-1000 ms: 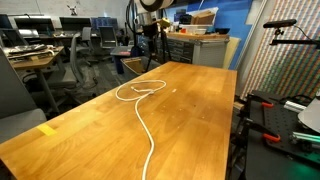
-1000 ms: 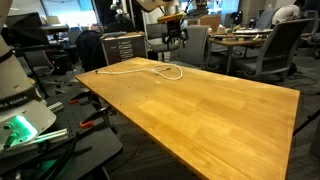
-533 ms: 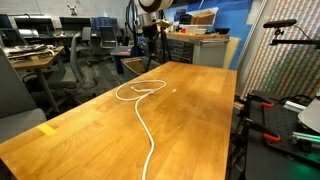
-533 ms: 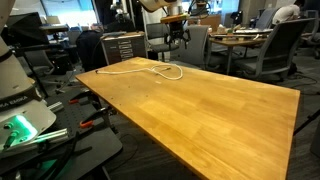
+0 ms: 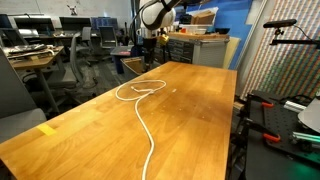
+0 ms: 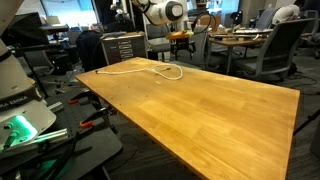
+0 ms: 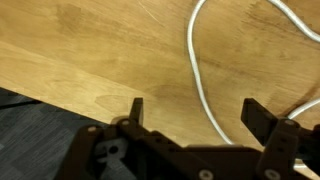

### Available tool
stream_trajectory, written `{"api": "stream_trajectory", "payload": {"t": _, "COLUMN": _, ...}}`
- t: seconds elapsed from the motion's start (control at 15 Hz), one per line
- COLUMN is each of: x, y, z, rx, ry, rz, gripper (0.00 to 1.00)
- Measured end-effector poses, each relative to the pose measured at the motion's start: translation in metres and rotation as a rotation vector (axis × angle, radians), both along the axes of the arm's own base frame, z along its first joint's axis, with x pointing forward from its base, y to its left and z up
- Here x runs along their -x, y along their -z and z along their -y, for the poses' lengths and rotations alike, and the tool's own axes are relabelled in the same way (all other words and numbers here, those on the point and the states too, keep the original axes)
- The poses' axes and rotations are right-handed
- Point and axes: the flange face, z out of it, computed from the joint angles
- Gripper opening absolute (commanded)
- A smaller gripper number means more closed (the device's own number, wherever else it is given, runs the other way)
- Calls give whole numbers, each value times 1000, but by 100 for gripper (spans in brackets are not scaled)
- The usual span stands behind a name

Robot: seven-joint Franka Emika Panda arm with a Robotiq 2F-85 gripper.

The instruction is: Use the string from the table and make a knot

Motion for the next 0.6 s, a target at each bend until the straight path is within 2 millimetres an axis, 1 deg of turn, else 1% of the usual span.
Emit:
{"api": "stream_trajectory", "payload": {"t": 0.2, "x": 0, "y": 21, "z": -4, "rx": -9, "ry": -4, "rz": 6, "gripper": 100}}
{"api": "stream_trajectory", "payload": {"t": 0.53, "x": -3, "y": 45, "z": -17, "rx": -23, "ry": -22, "rz": 50, "gripper": 100}}
{"api": "stream_trajectory", "payload": {"t": 0.6, "x": -2, "y": 52, "z": -17, "rx": -25, "ry": -19, "rz": 53, "gripper": 76}}
